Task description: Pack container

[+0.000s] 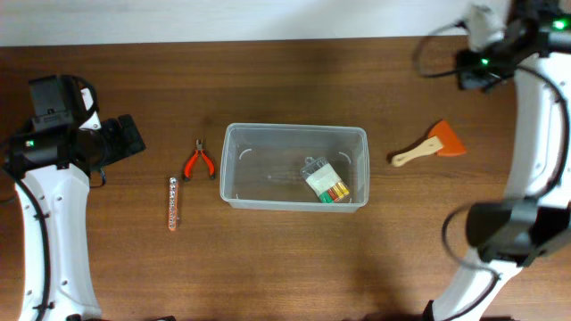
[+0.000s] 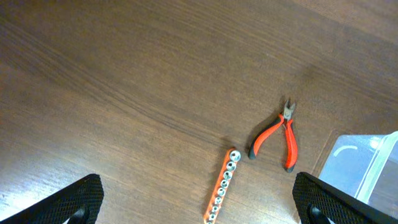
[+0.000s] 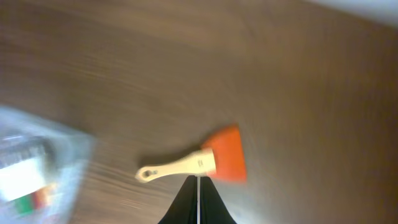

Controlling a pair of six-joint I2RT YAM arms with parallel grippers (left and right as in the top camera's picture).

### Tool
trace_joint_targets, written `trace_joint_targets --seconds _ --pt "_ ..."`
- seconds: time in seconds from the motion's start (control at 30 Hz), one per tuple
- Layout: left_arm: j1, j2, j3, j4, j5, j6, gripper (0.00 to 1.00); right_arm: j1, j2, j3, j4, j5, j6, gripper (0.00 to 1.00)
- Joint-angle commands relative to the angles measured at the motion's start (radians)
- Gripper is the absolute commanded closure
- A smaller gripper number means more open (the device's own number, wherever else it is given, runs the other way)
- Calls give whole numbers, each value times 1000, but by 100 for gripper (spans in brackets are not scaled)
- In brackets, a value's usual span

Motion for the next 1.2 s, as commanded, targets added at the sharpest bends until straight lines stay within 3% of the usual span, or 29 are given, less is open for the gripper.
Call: trace_joint_targets --seconds 0.0,0.2,0.6,0.67,0.8,0.93,1.07,1.17 --pt "6 -20 -4 -13 15 -9 1 102 -75 16 -10 -17 -102 96" --pt "6 -20 -4 -22 15 -9 1 221 -108 16 -14 103 -101 96" --pt "6 -20 -4 -23 14 -9 1 172 -105 16 -21 103 -88 96" --pt "6 -20 -4 -23 14 -9 1 151 -101 16 -24 105 -23 96" --pt "6 -19 -4 -23 15 -9 1 101 -90 10 -41 105 270 95" --pt "6 -19 -4 -22 15 -9 1 63 -63 8 -108 106 660 87" --pt "6 -19 -4 -22 15 -9 1 57 -14 8 -114 105 866 48" --pt "6 -20 -4 -22 15 -9 1 57 34 8 -111 96 1024 35"
